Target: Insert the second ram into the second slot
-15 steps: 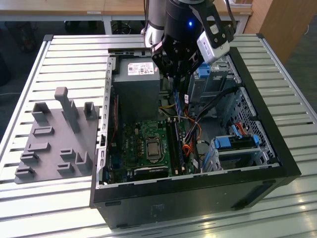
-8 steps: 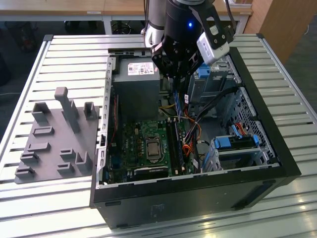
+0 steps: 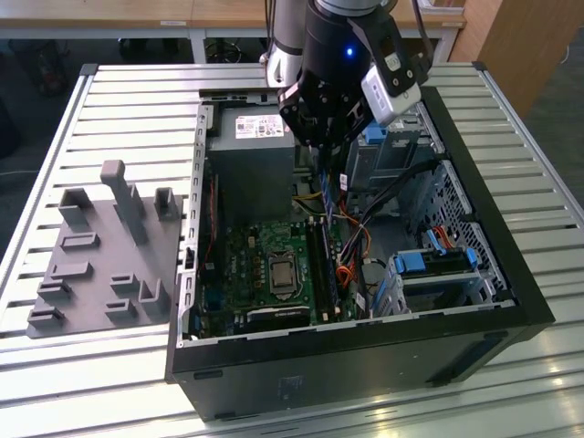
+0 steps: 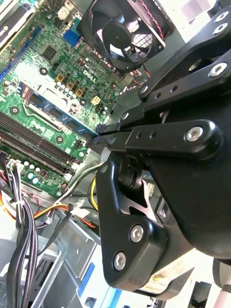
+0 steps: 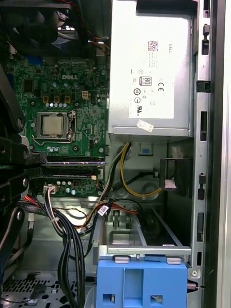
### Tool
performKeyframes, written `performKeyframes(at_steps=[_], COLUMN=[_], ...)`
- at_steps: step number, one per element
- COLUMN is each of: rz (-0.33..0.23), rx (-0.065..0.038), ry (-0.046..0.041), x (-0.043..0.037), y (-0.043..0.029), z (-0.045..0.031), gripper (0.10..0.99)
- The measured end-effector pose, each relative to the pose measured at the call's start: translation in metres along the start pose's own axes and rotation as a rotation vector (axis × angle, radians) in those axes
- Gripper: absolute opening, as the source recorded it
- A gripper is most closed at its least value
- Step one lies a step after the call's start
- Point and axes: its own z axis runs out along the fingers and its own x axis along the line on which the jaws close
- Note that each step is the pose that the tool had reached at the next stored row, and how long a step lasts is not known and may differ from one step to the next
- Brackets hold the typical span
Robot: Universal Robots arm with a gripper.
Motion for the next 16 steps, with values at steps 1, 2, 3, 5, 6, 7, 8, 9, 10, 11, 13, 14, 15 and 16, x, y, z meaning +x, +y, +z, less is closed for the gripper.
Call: performKeyframes(at_steps=[1, 2, 3, 5, 6, 7, 8, 9, 10, 11, 13, 14, 15, 16], rz=[0.000, 0.000, 0.000, 0.000, 0.000, 0.000, 0.000, 0.000, 0.000, 0.000, 0.000, 0.000, 0.000, 0.000], rx=[0.000, 0.000, 0.000, 0.000, 0.000, 0.000, 0.000, 0.000, 0.000, 0.000, 0.000, 0.000, 0.000, 0.000], ry=[0.0006, 0.0007, 0.0008, 0.0012, 0.0012, 0.0016, 0.0019, 0.0019, 0.0022, 0.0023, 0.0026, 0.0027, 0.0027, 0.0027], x=[0.0001, 0.0002, 0.0002, 0.0002, 0.0002, 0.0002, 0.0002, 0.0002, 0.0002, 0.0002, 0.0002, 0.0002, 0.0002, 0.0002], y=[0.0000, -0.0002, -0.0002, -0.0001, -0.0002, -0.0002, -0.0002, -0.0002, -0.0002, -0.0002, -0.0002, -0.0002, -0.0002, -0.0002], z=[0.0003, 0.0006, 0.0006, 0.0008, 0.0009, 0.0009, 0.0010, 0.0011, 0.0012, 0.0013, 0.0016, 0.0020, 0.0024, 0.0028], gripper=[0.137, 0.137, 0.137, 0.137, 0.137, 0.137, 0.137, 0.137, 0.137, 0.137, 0.137, 0.137, 0.137, 0.137])
